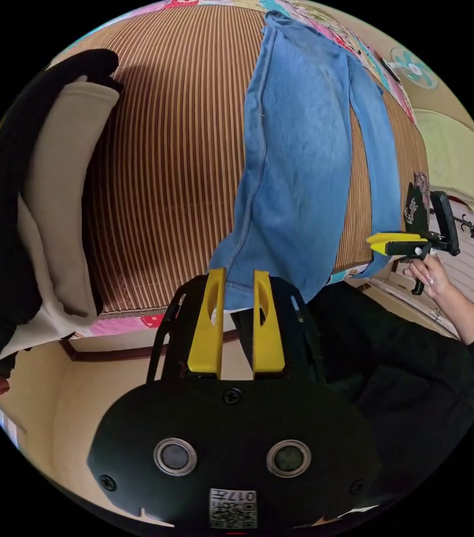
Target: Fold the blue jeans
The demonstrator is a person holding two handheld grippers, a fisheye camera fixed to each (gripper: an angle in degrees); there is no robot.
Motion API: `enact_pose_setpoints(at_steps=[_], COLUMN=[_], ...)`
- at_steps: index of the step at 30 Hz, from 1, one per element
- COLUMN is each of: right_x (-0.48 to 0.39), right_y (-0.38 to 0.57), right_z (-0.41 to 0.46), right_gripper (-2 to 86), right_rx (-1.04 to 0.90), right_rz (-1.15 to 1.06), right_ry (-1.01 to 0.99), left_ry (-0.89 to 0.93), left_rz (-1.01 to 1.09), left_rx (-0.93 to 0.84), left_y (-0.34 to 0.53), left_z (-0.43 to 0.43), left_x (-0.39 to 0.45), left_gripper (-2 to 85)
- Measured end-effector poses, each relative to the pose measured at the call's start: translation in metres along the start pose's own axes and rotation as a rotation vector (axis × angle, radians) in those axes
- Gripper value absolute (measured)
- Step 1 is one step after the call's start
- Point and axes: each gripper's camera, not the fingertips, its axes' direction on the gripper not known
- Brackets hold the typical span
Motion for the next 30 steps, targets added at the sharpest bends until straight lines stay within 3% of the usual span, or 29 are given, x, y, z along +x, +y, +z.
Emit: enact_pose_setpoints(at_steps=[4, 7, 10, 15, 19, 24, 30], right_x=[-0.01, -0.019, -0.022, -0.032, -0.039, 0.021, 0.12], right_y=[-0.026, -0.04, -0.041, -0.044, -0.035, 0.006, 0.091], right_z=[0.029, 0.039, 0.03, 0.055, 0.045, -0.033, -0.137], right_gripper=[10.3, 7.5, 3.8, 3.1, 4.9, 7.8, 8.2], right_rx=[-0.002, 0.028, 0.092, -0.203, -0.249, -0.007, 0.367], right_rz=[0.062, 0.125, 0.167, 0.046, -0.023, 0.172, 0.477], right_ry=[-0.07, -0.033, -0.006, -0.123, -0.06, -0.076, 0.139], left_ry=[-0.14, -0.188, -0.133, -0.047, 0.104, 0.181, 0.371], left_rz=[0.038, 0.088, 0.078, -0.096, -0.334, -0.394, 0.024], left_rx=[-0.154, -0.09, -0.125, -0.164, -0.106, 0.017, 0.032], left_y=[-0.015, -0.011, -0.003, 0.05, 0.095, 0.107, 0.016], left_z=[0.013, 0.0, -0.01, -0.004, -0.018, -0.057, -0.085], left_x=[-0.017, -0.023, -0.047, -0.109, -0.162, -0.178, -0.086], left_gripper=[7.0, 5.1, 3.2, 2.1, 2.8, 6.6, 6.9])
